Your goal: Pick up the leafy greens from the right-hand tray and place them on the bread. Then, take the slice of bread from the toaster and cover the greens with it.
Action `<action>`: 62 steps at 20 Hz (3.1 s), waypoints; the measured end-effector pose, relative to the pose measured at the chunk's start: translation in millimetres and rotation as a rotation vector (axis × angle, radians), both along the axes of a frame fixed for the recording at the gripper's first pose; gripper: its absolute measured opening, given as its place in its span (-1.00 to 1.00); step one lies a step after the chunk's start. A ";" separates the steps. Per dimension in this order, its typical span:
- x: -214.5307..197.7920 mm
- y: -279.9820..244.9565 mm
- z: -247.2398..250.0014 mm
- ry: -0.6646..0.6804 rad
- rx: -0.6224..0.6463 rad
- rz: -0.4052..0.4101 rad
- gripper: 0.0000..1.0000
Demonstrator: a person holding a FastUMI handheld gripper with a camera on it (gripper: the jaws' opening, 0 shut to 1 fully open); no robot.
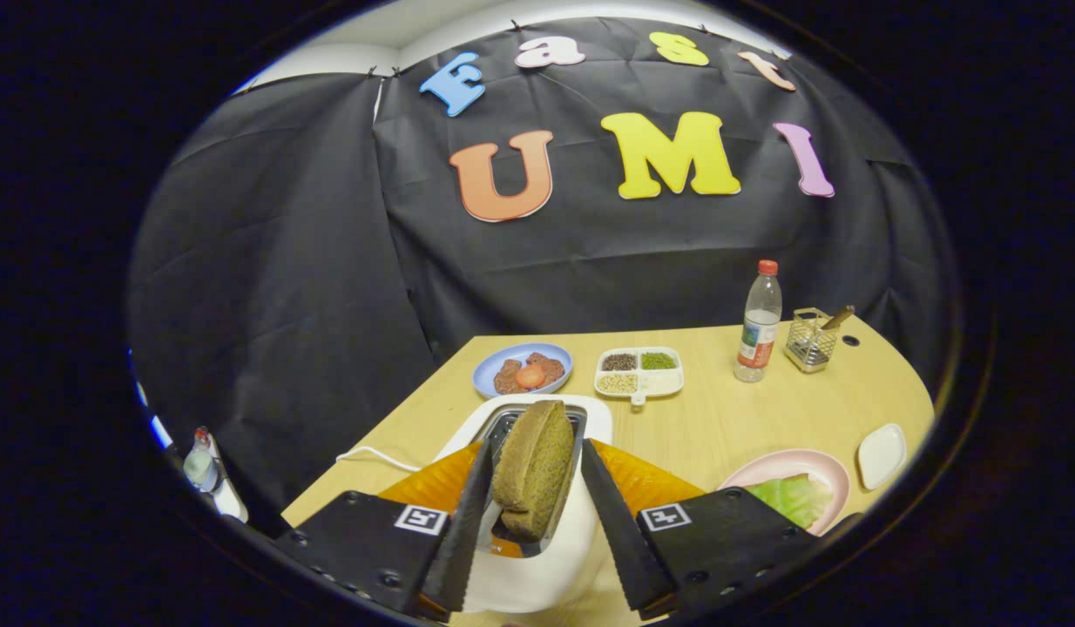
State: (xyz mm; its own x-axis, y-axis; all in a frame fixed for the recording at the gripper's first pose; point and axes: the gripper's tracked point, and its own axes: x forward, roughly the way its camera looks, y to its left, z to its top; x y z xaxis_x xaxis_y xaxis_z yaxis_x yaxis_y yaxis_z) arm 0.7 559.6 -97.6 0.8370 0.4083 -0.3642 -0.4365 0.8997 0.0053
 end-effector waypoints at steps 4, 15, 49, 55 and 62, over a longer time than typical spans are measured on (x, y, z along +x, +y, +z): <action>3.8 0.7 1.2 -0.023 -0.023 -0.011 -0.23; -23.3 -15.4 74.2 -0.095 0.131 0.042 -0.84; 40.6 -236.0 -52.2 0.102 0.237 -0.229 -0.84; 46.1 -258.9 -63.6 0.117 0.195 -0.268 -0.60; 55.2 -289.2 -81.2 0.170 0.186 -0.328 -0.26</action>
State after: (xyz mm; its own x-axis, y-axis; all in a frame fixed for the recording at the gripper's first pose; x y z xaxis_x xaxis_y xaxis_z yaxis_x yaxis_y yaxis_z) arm 55.9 270.5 -178.7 0.8678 0.2019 -0.4539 -0.1058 0.9678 0.2283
